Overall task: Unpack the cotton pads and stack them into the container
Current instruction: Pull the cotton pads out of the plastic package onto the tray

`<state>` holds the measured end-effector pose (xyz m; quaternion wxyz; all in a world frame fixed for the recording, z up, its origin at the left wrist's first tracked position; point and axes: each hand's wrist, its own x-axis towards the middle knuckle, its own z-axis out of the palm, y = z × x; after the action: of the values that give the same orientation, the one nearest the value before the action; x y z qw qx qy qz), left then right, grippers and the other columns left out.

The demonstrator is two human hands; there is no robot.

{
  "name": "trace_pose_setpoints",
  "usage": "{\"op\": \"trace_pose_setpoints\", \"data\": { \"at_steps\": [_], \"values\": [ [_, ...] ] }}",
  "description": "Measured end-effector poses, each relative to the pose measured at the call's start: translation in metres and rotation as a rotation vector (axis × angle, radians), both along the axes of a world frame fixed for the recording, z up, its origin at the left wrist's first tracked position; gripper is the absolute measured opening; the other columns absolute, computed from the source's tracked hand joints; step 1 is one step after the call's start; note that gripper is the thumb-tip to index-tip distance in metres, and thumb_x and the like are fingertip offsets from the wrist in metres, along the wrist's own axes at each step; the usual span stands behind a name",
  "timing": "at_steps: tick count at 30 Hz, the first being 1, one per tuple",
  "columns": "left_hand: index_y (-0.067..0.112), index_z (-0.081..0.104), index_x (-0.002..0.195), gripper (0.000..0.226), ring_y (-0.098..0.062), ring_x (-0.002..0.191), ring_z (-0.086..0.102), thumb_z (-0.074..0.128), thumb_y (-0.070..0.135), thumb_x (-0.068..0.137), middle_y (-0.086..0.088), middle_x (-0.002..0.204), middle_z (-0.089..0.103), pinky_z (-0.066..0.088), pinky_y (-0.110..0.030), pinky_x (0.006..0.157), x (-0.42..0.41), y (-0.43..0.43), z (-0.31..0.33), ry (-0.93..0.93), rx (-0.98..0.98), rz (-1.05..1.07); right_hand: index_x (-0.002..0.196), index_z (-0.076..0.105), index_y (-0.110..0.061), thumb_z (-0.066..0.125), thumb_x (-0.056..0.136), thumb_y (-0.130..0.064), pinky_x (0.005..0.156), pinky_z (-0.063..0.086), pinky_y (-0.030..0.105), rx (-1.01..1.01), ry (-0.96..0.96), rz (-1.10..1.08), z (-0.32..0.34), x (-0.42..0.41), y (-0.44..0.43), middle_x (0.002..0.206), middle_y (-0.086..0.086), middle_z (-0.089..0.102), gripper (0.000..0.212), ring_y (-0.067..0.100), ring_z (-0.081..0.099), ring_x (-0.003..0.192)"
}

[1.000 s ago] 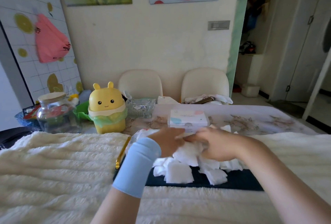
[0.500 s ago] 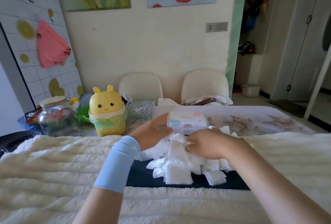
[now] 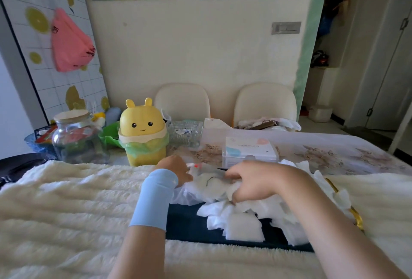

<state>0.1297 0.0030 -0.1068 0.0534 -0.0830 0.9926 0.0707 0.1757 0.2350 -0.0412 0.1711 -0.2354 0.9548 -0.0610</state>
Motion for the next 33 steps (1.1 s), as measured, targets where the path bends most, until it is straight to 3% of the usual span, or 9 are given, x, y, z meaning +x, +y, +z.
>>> {"op": "trace_pose_setpoints", "data": {
  "at_steps": [5,8,11,13,19,21,24,29,33],
  "values": [
    [0.015,0.066,0.113,0.025,-0.028,0.101,0.066,0.053,0.026,0.094,-0.007,0.115,0.067,0.053,-0.033,0.079,-0.002,0.009,0.002,0.178,0.005,0.032,0.124,0.054,-0.039,0.046,0.092,-0.036,0.098,0.045,0.036,-0.375,-0.005,-0.138,0.015,-0.012,-0.009,0.132,-0.011,0.056,0.033,0.013,0.055,0.112],
    [0.015,0.058,0.131,0.039,-0.028,0.111,0.063,0.06,0.029,0.094,-0.008,0.124,0.064,0.05,-0.034,0.086,-0.001,0.008,0.002,0.187,0.032,0.043,0.139,0.05,-0.047,0.045,0.094,-0.032,0.103,0.041,0.034,-0.236,-0.029,-0.051,0.001,-0.013,-0.013,0.149,-0.012,0.046,0.048,0.015,0.05,0.126],
    [0.017,0.073,0.107,0.022,-0.027,0.094,0.069,0.068,0.026,0.087,-0.004,0.097,0.071,0.052,-0.029,0.068,0.005,0.007,0.008,0.12,0.098,0.081,0.137,0.055,-0.048,0.049,0.093,-0.03,0.113,0.038,0.034,-0.189,-0.076,0.012,-0.015,-0.013,-0.009,0.15,-0.017,0.048,0.047,0.011,0.047,0.134],
    [0.021,0.073,0.105,0.018,-0.024,0.097,0.067,0.064,0.028,0.09,0.0,0.099,0.069,0.054,-0.031,0.075,0.012,0.009,0.021,0.177,0.03,0.048,0.135,0.056,-0.047,0.051,0.092,-0.031,0.112,0.038,0.033,-0.235,-0.036,-0.005,-0.013,-0.013,-0.005,0.15,-0.017,0.048,0.046,0.01,0.047,0.134],
    [0.025,0.072,0.101,0.013,-0.014,0.086,0.055,0.062,0.02,0.095,0.007,0.103,0.062,0.043,-0.025,0.076,0.03,0.034,0.075,0.665,0.321,-0.199,0.15,0.034,-0.04,0.055,0.098,-0.039,0.097,0.031,0.023,-0.852,0.241,-0.146,-0.003,-0.021,-0.004,0.15,-0.018,0.039,0.056,0.0,0.042,0.127],
    [0.025,0.074,0.093,0.012,-0.009,0.086,0.057,0.069,0.015,0.09,0.008,0.101,0.06,0.045,-0.021,0.081,0.034,0.044,0.082,0.783,0.383,-0.371,0.149,0.036,-0.038,0.062,0.095,-0.047,0.096,0.037,0.021,-0.934,0.284,-0.162,-0.01,-0.025,-0.006,0.141,-0.02,0.047,0.061,-0.002,0.049,0.123],
    [0.028,0.071,0.107,0.031,-0.007,0.093,0.059,0.077,0.012,0.081,0.009,0.11,0.059,0.046,-0.016,0.085,0.042,0.053,0.092,0.84,0.497,-0.464,0.109,0.069,-0.034,0.073,0.089,-0.037,0.069,0.043,0.016,-1.046,0.376,-0.251,-0.014,-0.033,-0.005,0.097,-0.017,0.069,0.02,-0.009,0.062,0.079],
    [0.032,0.036,0.145,0.071,-0.017,0.117,0.049,0.072,0.043,0.085,0.004,0.14,0.046,0.042,-0.035,0.102,0.045,0.037,0.094,0.696,0.438,-0.113,0.088,0.071,-0.025,0.072,0.088,-0.026,0.078,0.058,0.045,-1.257,0.352,-0.384,-0.012,-0.038,0.001,0.081,-0.005,0.075,0.001,0.018,0.072,0.078],
    [0.019,0.067,0.103,0.019,-0.016,0.07,0.058,0.068,0.033,0.09,0.009,0.078,0.066,0.043,-0.023,0.061,0.043,0.024,0.088,0.648,0.627,-0.019,0.108,0.069,-0.029,0.07,0.089,-0.02,0.078,0.053,0.028,-1.293,0.216,-0.357,-0.008,-0.034,0.001,0.091,-0.008,0.077,0.021,0.013,0.071,0.088]
  ]
}}
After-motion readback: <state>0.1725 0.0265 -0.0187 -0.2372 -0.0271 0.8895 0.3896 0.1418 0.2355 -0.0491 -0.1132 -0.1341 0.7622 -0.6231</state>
